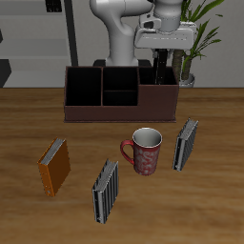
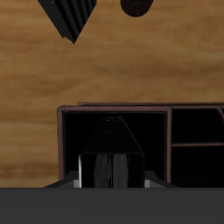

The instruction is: Place the black book into the back desk caddy's right compartment

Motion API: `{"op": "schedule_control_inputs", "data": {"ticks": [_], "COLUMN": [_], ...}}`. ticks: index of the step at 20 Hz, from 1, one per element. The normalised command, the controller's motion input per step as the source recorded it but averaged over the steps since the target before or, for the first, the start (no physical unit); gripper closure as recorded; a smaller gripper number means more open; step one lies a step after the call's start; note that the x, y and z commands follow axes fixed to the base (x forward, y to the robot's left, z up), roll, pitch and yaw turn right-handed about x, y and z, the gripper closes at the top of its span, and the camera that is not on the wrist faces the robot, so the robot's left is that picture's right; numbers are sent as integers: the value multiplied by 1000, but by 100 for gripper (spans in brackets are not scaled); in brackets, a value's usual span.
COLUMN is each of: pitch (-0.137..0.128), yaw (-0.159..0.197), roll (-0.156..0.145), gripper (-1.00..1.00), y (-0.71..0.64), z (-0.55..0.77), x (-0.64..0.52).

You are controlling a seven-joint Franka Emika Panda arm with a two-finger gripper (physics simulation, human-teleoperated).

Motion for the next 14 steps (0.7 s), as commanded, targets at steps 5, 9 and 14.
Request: {"op": "schedule_control_inputs", "data": {"ticks": [5,9,14], "pitch": [19,22,8], "yaw": [-6,-2,10], "roll": [10,20,21], "gripper": [100,100,100], "y": [5,14,42], "z": [-167,-254,-234], "x": [13,5,-9]}}
